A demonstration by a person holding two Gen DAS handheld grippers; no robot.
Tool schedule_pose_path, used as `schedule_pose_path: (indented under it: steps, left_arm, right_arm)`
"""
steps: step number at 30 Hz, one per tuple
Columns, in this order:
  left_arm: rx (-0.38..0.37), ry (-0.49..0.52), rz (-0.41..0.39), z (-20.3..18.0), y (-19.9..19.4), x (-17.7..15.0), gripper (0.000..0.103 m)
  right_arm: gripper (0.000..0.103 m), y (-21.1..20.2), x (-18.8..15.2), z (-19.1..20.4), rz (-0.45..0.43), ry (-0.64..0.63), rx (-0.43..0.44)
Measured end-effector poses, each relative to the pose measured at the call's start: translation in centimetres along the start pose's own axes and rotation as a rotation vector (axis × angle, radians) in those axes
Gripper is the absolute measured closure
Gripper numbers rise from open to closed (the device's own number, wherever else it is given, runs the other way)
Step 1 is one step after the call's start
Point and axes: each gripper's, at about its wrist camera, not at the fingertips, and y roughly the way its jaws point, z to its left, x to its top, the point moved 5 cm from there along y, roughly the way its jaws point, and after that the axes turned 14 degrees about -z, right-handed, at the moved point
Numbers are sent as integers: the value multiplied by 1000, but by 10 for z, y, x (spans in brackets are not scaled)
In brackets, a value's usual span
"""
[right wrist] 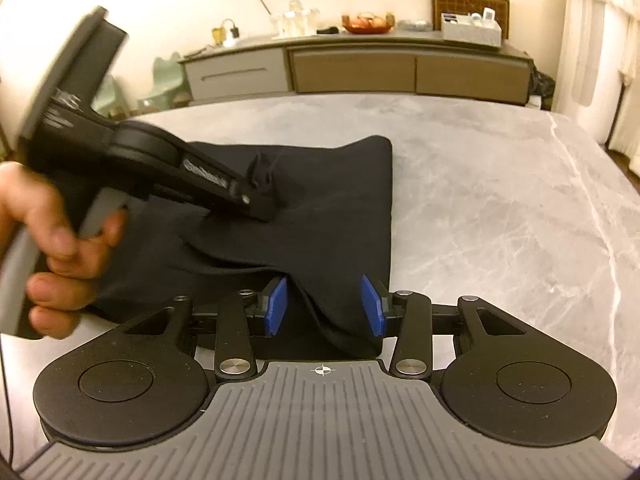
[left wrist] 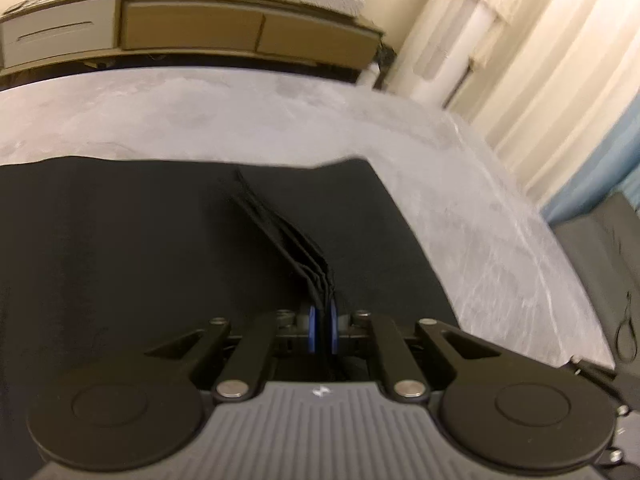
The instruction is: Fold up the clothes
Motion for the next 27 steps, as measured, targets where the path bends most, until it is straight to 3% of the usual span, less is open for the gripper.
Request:
schedule_pose_path:
  steps: [4, 10, 11, 14, 17, 19, 25, 27]
  left_arm:
    - [38, -12, 5, 15, -5, -1, 96]
    - [55, -4, 26, 24, -4, -3, 93]
    - [71, 15, 21, 22, -6, -2, 89]
    - [136, 84, -38, 16, -22, 4, 82]
    - [197, 136, -124, 10, -40, 11, 76]
    - [185, 138, -102, 11, -28, 10, 76]
    - [151, 144, -33, 15, 7, 5, 72]
    - [114, 57, -42, 25, 6, 10, 74]
  right_arm:
    - [58, 6, 2, 6, -2, 24, 33]
    - [55, -2, -1, 17, 72, 123, 258]
    - [55, -3, 2, 17, 61, 134, 271]
    - [56, -5, 8, 12, 9, 154, 229]
    - [60, 11, 6, 6, -3, 126, 116]
    - [65, 23, -1, 4, 30, 103, 68]
    - [66, 26, -17, 17, 76, -50, 31]
    - [65, 21, -19, 24, 70, -111, 27]
